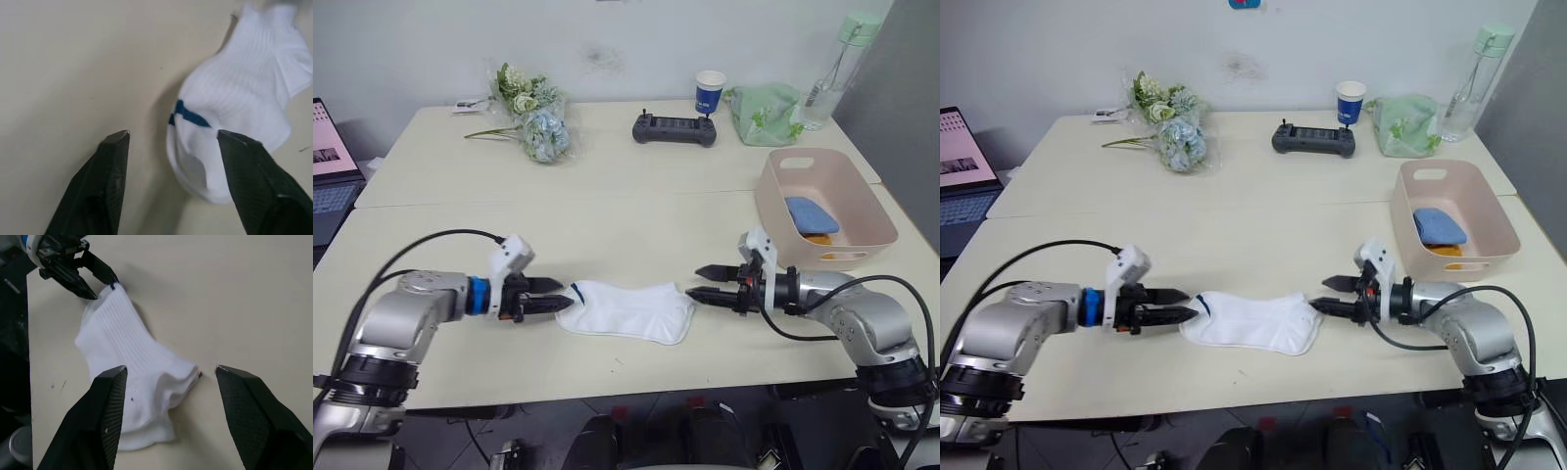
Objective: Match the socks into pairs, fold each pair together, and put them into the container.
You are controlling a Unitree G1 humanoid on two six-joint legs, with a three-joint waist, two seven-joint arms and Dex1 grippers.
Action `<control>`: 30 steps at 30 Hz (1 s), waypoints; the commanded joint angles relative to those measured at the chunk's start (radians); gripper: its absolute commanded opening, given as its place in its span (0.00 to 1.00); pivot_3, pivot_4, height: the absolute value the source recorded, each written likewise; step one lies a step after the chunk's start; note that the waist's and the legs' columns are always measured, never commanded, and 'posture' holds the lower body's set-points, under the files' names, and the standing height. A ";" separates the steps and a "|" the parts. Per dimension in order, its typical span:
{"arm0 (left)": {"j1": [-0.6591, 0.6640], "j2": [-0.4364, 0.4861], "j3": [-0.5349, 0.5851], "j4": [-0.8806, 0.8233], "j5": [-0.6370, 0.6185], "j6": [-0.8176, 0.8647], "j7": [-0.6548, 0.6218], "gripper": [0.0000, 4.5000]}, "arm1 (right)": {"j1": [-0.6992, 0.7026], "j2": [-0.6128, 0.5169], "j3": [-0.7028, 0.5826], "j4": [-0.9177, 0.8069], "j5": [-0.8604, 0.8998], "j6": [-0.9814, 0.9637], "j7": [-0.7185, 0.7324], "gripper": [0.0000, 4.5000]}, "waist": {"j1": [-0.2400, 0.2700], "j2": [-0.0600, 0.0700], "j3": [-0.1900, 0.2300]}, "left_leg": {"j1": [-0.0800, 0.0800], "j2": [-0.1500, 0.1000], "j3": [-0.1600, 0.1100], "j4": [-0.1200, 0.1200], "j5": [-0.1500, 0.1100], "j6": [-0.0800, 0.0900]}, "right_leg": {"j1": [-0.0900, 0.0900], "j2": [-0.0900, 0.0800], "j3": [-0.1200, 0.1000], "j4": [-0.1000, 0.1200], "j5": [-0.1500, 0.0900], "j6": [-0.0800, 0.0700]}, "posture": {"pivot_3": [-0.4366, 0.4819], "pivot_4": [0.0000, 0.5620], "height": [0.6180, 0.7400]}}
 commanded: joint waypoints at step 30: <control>0.196 -0.142 -0.077 0.044 0.257 -0.665 0.089 0.01 | 0.019 0.002 0.298 0.122 -0.441 -0.485 0.063 0.00 | 0.011 0.001 -0.001 | 0.003 -0.001 0.000 0.000 0.000 0.000 | 0.005 0.000 0.000 -0.001 0.000 0.000 | 0.48 0.27 1.00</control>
